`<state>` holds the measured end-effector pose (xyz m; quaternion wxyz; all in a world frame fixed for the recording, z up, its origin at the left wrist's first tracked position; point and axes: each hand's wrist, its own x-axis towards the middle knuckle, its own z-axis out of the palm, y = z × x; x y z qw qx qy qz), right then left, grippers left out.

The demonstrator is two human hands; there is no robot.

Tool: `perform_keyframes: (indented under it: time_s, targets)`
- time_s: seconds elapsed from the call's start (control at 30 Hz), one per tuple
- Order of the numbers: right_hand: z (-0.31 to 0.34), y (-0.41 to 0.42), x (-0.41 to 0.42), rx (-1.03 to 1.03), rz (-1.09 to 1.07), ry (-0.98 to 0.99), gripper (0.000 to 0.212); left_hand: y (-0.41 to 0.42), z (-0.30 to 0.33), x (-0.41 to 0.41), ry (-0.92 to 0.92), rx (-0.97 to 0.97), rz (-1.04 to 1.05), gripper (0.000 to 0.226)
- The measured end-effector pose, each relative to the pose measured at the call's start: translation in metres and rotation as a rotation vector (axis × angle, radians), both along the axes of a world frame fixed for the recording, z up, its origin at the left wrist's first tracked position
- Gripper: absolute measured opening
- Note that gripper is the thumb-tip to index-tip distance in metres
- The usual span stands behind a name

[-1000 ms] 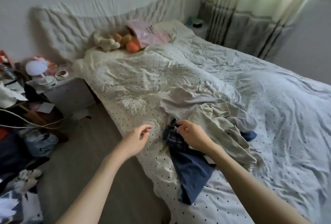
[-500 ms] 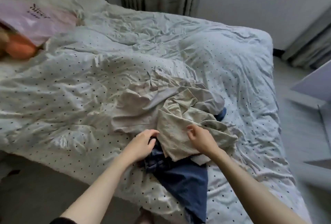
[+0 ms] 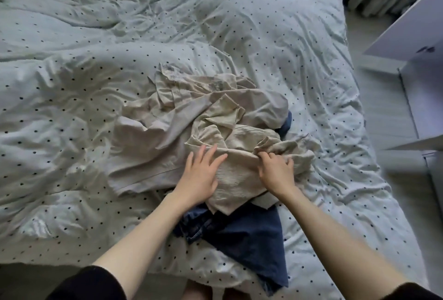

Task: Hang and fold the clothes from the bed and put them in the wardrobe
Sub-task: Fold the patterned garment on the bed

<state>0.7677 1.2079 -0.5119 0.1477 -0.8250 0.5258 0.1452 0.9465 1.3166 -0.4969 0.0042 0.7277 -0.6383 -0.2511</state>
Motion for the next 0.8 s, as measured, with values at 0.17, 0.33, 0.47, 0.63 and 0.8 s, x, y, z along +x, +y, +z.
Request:
perform_keyframes:
  time_s: [0.17,0.33,0.47,0.63,0.8]
  targets:
    - [-0.007,0.032,-0.030,0.029,0.064,-0.045,0.023,-0.003,-0.012,-0.011,-0.229,0.120,-0.153,0.067]
    - [-0.008,0.070,-0.081,0.075,0.115,-0.007,0.021,0.014,-0.010,-0.030,-0.237,0.116,-0.147,0.033]
    - [-0.012,0.069,-0.094,0.171,0.065,0.029,0.027,0.029,-0.008,-0.054,-0.155,0.019,-0.222,0.022]
    - [-0.011,0.030,-0.083,-0.085,-0.170,-0.177,0.050,0.039,-0.006,-0.055,-0.268,0.258,-0.093,0.030]
    - [-0.009,-0.022,-0.042,0.027,-0.232,-0.217,0.080,0.047,0.013,-0.028,-0.250,0.122,0.442,0.052]
